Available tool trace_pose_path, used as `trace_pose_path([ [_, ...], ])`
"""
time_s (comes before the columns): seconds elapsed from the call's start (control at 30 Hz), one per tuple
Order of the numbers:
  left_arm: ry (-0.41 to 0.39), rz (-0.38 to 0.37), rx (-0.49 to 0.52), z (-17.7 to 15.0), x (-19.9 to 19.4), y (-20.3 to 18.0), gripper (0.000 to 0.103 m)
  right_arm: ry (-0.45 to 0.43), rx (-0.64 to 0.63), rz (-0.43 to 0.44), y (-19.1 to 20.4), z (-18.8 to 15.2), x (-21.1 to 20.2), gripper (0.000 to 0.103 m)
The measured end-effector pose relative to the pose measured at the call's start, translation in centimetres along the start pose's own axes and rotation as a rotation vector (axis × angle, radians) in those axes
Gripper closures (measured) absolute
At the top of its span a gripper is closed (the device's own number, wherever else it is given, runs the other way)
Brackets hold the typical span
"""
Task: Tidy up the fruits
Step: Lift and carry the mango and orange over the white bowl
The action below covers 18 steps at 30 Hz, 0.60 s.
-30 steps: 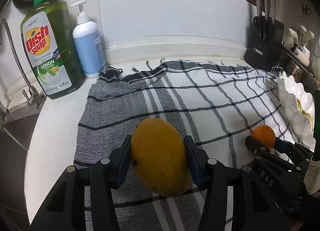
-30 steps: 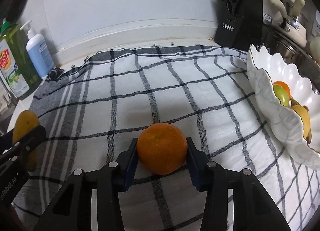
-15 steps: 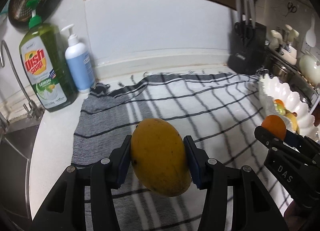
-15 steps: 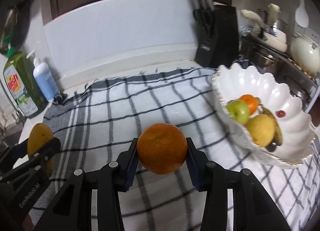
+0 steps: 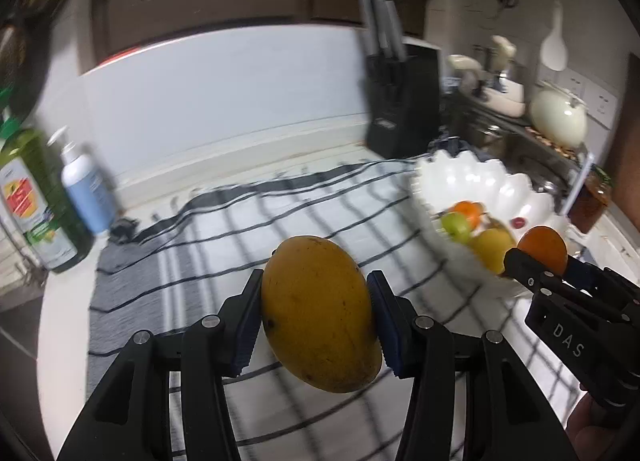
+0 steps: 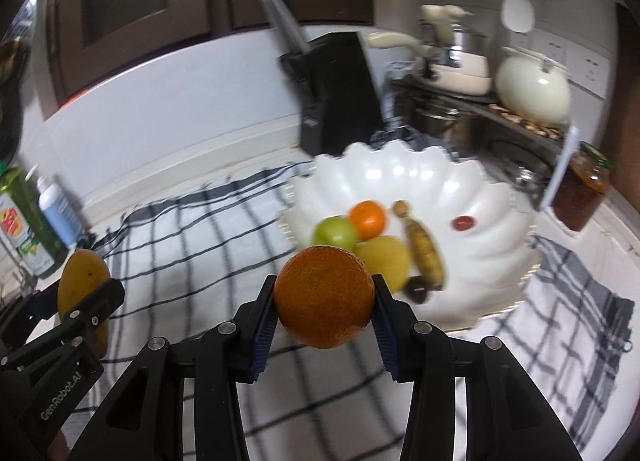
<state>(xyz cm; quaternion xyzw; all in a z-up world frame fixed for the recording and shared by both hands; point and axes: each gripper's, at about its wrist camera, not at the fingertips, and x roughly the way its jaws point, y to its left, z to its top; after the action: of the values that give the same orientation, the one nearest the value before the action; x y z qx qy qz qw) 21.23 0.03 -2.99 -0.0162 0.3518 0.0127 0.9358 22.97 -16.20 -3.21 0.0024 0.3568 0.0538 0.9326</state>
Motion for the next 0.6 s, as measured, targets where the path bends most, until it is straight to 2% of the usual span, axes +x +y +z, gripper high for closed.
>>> trace_pose_path([
  [0.33, -0.024, -0.093, 0.072, 2.6, 0.8, -7.2, 0.053, -0.038, 0.059, -0.09, -7.1, 1.7, -1.3, 0.058],
  [0.6, -0.028, -0.125, 0.114, 4.5, 2.8, -11.0, 0.053, -0.04, 0.104, -0.121, -11.0, 2.7, -0.2, 0.058],
])
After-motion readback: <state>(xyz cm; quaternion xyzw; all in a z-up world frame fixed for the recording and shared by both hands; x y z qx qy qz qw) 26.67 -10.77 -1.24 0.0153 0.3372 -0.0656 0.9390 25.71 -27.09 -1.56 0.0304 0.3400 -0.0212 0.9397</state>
